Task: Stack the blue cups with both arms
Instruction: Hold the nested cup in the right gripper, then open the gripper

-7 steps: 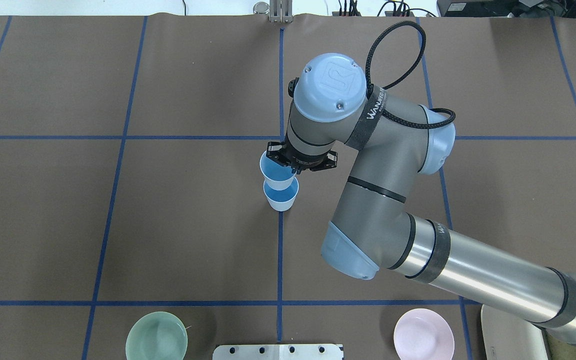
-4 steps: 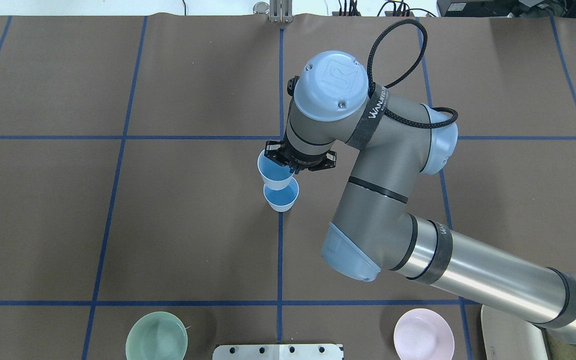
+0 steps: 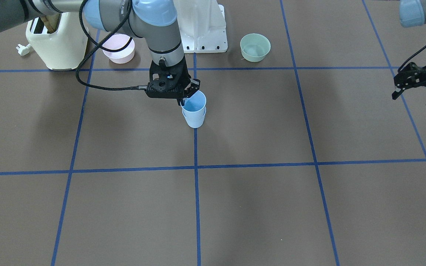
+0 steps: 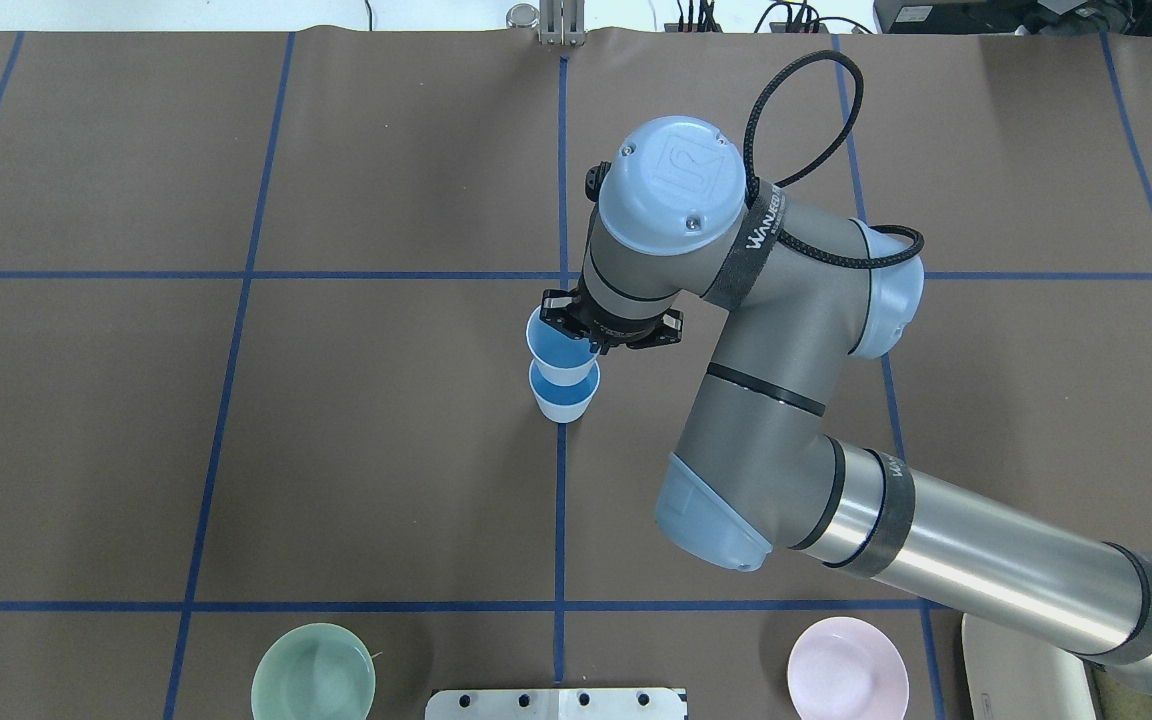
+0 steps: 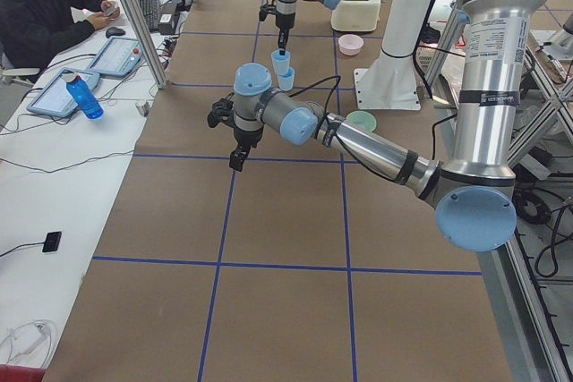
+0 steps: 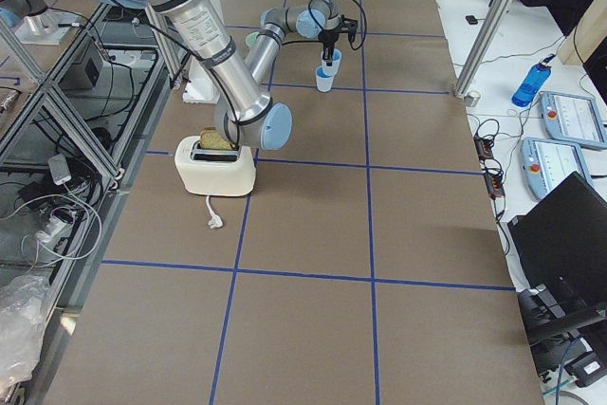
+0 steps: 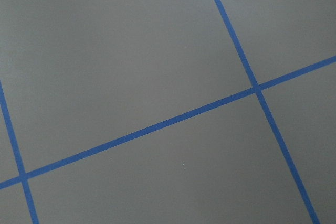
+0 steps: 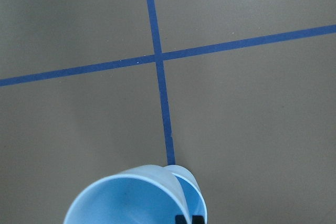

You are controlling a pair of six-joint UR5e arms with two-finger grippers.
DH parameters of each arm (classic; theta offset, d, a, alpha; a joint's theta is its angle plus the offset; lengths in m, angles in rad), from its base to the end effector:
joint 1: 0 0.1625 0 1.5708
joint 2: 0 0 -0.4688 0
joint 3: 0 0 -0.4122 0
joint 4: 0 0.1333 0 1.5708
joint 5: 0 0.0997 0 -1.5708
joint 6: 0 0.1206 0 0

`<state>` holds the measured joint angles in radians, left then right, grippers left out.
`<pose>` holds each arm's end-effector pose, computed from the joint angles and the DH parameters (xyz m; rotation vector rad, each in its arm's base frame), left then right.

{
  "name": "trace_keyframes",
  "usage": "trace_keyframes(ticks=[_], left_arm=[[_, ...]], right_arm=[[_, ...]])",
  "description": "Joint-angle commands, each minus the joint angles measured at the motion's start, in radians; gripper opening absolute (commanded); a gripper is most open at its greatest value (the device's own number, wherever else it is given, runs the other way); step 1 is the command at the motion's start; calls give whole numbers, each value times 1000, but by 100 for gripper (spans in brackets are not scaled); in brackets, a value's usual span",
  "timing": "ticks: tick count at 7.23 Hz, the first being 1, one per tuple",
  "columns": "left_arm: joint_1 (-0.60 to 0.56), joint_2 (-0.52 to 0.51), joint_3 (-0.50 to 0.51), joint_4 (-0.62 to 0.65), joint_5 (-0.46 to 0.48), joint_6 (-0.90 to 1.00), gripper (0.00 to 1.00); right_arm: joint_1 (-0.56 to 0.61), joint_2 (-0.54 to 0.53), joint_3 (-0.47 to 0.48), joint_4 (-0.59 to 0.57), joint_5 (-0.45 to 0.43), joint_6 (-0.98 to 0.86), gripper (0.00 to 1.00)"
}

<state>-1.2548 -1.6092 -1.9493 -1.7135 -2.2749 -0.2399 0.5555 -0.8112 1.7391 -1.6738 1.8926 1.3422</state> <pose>0.1116 -0.5192 0.4890 0.3279 0.8073 0.2682 -0.5629 -0.4614 0.1769 0.0321 -0.8719 0.1732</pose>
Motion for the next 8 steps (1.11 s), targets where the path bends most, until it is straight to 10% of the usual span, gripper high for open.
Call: trace_keyframes(ticks=[1,8], left_arm=[[0,0,1,0,0,-1,97],[2,-3,7,0,0,-1,97]], right_arm=[[-5,-5,2,0,-7,0,0],[-39,-5,19,-3,-32,18,0]])
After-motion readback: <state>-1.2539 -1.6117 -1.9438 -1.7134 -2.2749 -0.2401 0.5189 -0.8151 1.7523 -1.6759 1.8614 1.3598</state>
